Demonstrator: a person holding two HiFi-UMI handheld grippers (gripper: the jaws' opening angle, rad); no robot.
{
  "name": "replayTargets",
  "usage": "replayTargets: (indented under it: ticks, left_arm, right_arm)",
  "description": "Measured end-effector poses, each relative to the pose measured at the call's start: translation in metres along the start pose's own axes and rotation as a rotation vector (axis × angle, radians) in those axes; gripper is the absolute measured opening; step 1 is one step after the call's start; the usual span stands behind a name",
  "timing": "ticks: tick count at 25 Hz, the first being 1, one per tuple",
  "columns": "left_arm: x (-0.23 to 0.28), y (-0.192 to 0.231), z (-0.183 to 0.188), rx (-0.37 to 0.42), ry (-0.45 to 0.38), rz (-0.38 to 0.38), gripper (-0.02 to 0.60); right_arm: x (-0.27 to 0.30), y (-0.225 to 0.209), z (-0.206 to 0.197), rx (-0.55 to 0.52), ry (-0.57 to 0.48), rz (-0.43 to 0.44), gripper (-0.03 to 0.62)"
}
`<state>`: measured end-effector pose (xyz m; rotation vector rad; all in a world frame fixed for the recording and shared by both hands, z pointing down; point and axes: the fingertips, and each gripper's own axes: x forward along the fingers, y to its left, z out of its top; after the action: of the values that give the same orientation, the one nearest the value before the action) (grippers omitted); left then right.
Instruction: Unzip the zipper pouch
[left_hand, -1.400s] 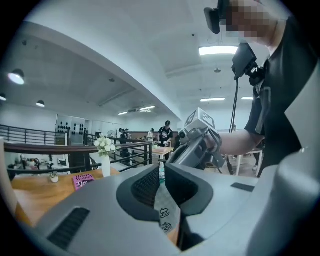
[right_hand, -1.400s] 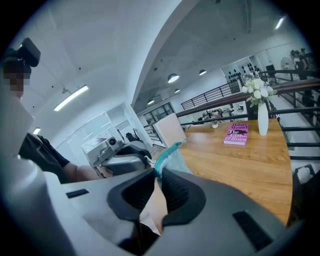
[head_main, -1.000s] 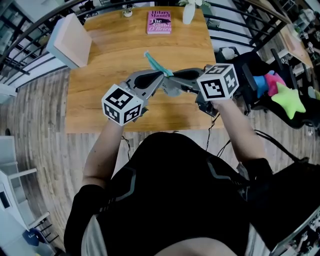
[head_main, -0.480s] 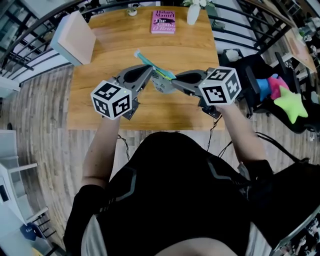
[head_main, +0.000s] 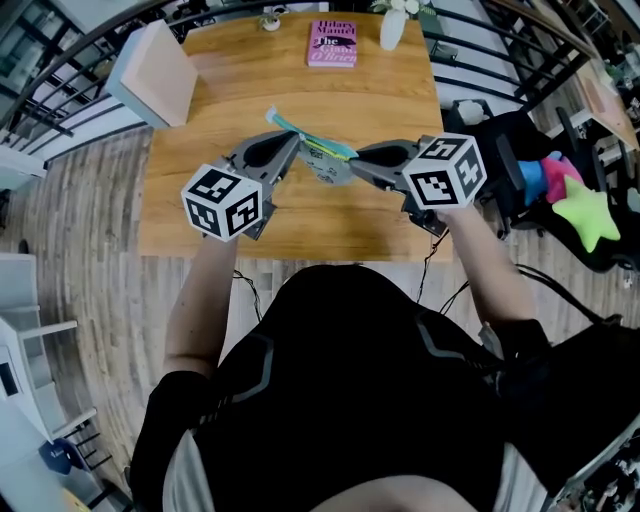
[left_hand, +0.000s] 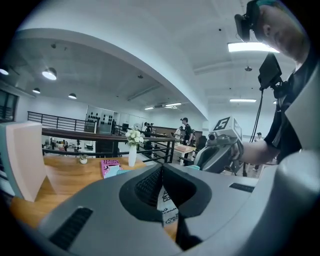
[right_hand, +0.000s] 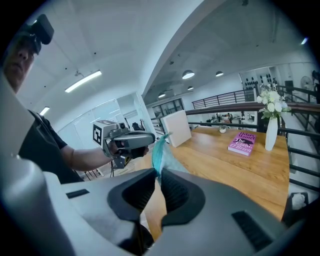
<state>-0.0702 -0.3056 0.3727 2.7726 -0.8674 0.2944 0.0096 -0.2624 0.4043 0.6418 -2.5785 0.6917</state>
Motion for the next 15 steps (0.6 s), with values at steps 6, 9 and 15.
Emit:
replayTargets:
  ticks: [6,9,15]
  left_arm:
    - [-0.006,0.013,-0.005,-0.060,-0.011,0.056,0.029]
    - [-0.010,0.022,-0.008,-0.078,-0.009,0.087,0.029]
    - [-0.016,0.034,-0.012,-0.094,-0.008,0.128,0.029]
  right_arm:
    - [-0.002,-0.013,-0.005,0.020,-0.002,-0.009,0.049]
    - [-0.003,-0.022,-0.009,0.013,0.011,-0.030,0.049]
    - [-0.002,-0.034,-0.015,0.039,0.014,-0.029,0.049]
